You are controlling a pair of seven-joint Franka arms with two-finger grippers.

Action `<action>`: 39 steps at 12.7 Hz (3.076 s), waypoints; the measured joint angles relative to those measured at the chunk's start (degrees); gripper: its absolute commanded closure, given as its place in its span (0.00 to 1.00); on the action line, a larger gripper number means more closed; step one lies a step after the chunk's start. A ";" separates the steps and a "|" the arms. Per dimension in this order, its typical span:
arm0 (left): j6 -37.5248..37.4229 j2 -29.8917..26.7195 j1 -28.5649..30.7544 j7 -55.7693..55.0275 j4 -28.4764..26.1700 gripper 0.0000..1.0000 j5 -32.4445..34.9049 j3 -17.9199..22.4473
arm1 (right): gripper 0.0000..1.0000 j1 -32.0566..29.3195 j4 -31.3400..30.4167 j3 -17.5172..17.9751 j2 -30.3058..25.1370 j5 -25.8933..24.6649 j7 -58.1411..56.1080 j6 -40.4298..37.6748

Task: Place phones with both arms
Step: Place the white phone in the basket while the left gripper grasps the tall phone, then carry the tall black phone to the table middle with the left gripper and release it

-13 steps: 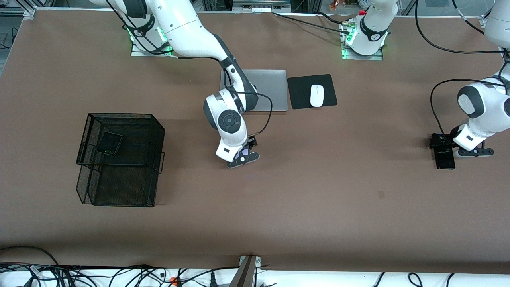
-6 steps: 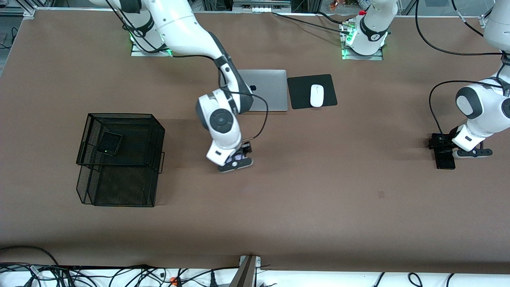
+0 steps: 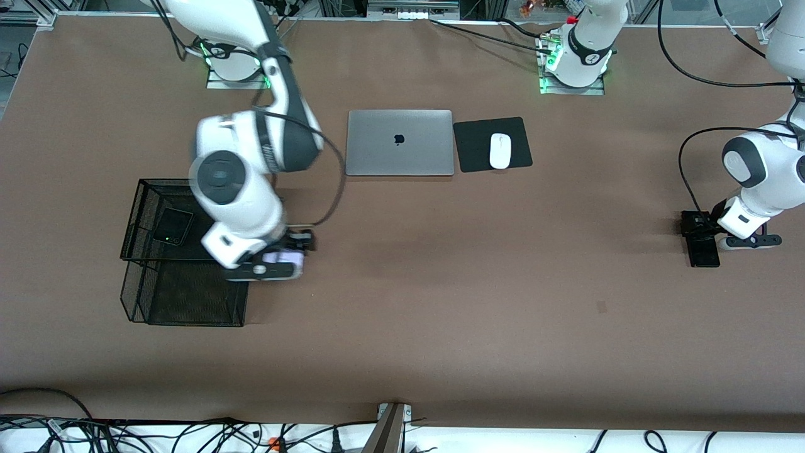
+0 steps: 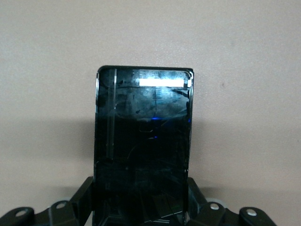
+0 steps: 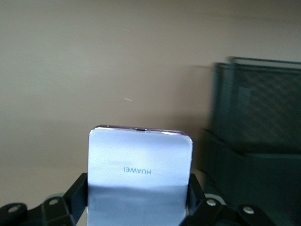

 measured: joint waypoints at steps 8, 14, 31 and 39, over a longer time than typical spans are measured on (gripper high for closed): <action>-11.00 0.31 -0.77 -1.12 7.25 1.00 -1.00 -1.32 | 1.00 -13.23 -3.20 -6.12 4.22 9.57 -21.71 6.34; -19.56 0.26 -8.52 -7.37 11.65 1.00 -1.03 -2.53 | 1.00 -17.48 -3.23 -1.65 11.95 14.72 -25.30 14.79; -31.02 11.58 -58.96 -61.20 36.78 1.00 -6.71 -5.85 | 0.01 -19.15 -0.12 -0.92 12.56 14.86 -28.96 14.09; -20.72 25.59 -72.20 -70.34 52.38 1.00 -6.71 -0.04 | 0.01 -18.35 15.04 -1.69 10.38 15.29 -17.69 -7.80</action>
